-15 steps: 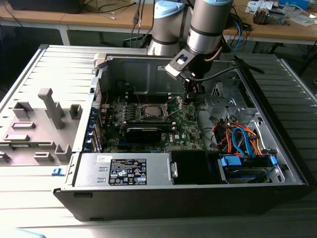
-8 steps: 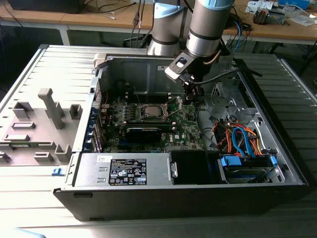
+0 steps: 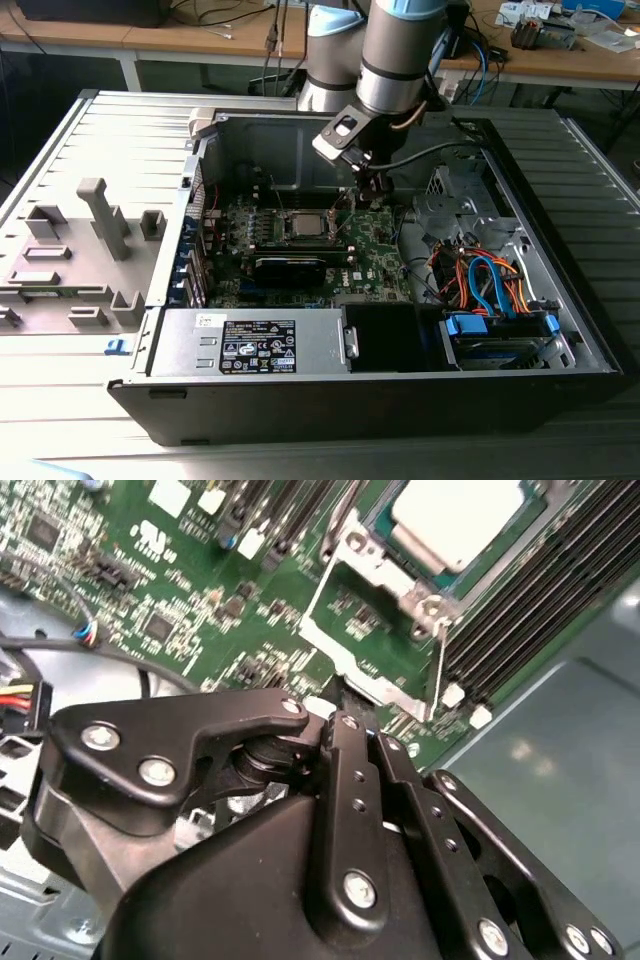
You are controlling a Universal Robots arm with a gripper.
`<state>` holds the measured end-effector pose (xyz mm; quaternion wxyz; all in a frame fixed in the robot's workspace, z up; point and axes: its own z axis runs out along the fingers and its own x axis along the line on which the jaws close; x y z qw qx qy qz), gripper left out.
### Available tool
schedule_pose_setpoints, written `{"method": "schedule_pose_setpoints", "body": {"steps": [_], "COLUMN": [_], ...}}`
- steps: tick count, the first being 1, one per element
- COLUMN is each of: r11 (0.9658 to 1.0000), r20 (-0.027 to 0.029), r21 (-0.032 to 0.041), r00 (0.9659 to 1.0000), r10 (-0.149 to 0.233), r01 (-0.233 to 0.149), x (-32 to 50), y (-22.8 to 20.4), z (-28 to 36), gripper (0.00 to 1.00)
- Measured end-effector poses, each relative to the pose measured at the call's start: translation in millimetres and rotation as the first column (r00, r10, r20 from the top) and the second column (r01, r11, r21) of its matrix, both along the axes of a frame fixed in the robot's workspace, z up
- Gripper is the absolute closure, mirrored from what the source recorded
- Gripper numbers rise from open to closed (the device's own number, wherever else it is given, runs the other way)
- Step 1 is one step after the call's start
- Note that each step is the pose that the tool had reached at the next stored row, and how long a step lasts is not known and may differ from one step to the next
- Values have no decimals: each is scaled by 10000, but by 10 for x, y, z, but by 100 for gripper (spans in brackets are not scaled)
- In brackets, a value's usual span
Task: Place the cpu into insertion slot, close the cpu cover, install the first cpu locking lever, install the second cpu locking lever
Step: 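Close the cpu cover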
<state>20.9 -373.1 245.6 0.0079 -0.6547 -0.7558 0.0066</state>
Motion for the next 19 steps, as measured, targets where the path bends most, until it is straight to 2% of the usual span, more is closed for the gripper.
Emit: {"method": "schedule_pose_setpoints", "body": {"steps": [5, 10, 14, 15, 16, 17, 19], "r11": [10000, 10000, 10000, 10000, 10000, 10000, 10000], "r20": [6, -7, -7, -6, -7, -7, -6], "r21": [10, 11, 13, 13, 10, 9, 9], "r00": [10000, 10000, 10000, 10000, 10000, 10000, 10000], "r10": [-1, -3, -10, -12, -14, -14, -15], "r01": [1, 3, 10, 12, 14, 14, 15], "x": [-195, -260, -401, -475, -583, -643, -674], "y": [0, 0, 3, 4, 3, 3, 3], "z": [-5, -18, -30, -42, -73, -99, -139], "gripper": [89, 89, 89, 89, 89, 89, 89]}}
